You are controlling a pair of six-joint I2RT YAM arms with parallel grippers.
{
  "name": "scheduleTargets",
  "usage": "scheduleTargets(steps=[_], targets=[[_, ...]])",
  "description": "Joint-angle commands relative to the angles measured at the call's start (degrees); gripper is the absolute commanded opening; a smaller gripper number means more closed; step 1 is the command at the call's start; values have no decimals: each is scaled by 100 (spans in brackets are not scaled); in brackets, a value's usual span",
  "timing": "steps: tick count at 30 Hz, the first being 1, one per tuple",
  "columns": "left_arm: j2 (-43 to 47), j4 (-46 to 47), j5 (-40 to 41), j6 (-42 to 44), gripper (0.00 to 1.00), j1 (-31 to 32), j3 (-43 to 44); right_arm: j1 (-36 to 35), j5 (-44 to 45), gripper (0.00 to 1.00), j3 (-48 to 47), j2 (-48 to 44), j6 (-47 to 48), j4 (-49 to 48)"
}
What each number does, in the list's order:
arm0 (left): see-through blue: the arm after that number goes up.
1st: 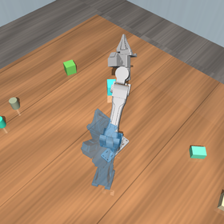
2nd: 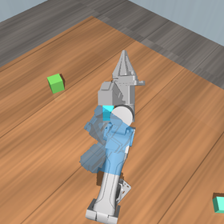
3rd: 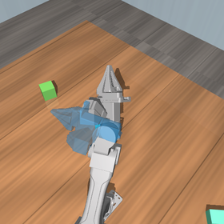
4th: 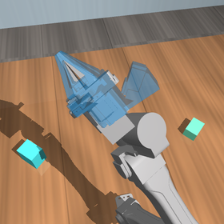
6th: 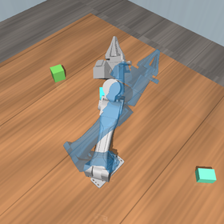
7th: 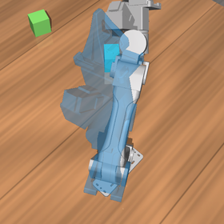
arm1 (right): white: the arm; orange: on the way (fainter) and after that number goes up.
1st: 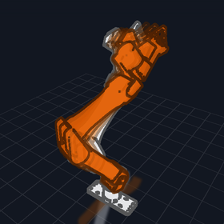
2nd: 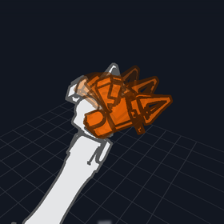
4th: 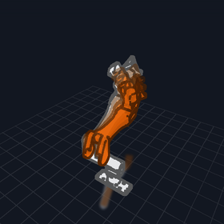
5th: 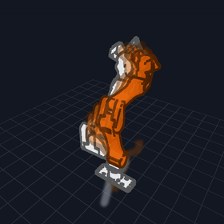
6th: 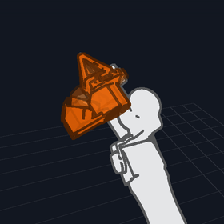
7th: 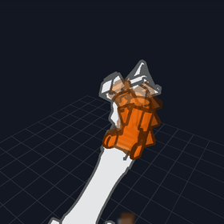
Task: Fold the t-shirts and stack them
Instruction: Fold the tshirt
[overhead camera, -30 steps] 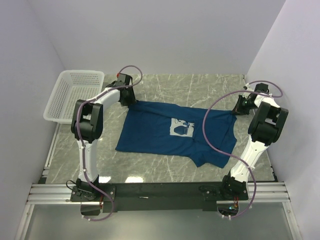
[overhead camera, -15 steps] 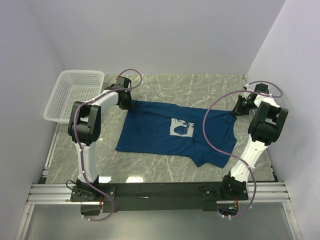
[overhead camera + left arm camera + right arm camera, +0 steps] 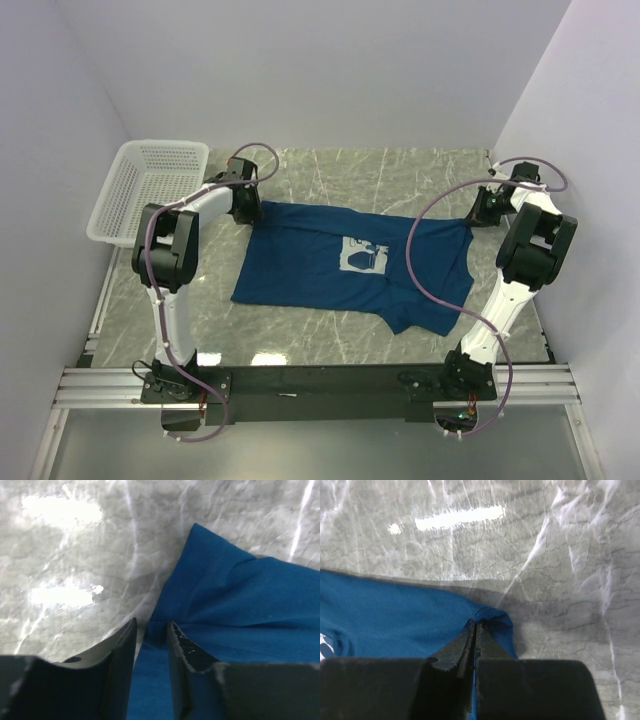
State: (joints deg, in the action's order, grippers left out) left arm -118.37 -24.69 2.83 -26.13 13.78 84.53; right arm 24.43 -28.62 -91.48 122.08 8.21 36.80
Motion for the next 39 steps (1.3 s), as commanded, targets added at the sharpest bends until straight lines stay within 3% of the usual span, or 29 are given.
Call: scheduleTargets(steps=[1, 9, 13, 24, 31, 39], targets=[[453, -1, 130, 134, 38, -51, -244, 62, -65, 0, -379, 35, 23, 65], [1307, 500, 43, 161, 55, -68, -367, 62, -12, 0, -739, 290, -38, 179], [764, 193, -344, -32, 56, -183, 368, 62, -12, 0, -739, 299, -39, 152], [-766, -185, -1205, -112, 50, -271, 1574, 62, 41, 0, -696, 290, 49, 188], [-925, -265, -1408, -77, 46, -279, 1645, 80, 23, 0, -713, 325, 32, 196], [-995, -309, -1452, -76, 29, -332, 1654, 71, 41, 0, -722, 325, 41, 223]])
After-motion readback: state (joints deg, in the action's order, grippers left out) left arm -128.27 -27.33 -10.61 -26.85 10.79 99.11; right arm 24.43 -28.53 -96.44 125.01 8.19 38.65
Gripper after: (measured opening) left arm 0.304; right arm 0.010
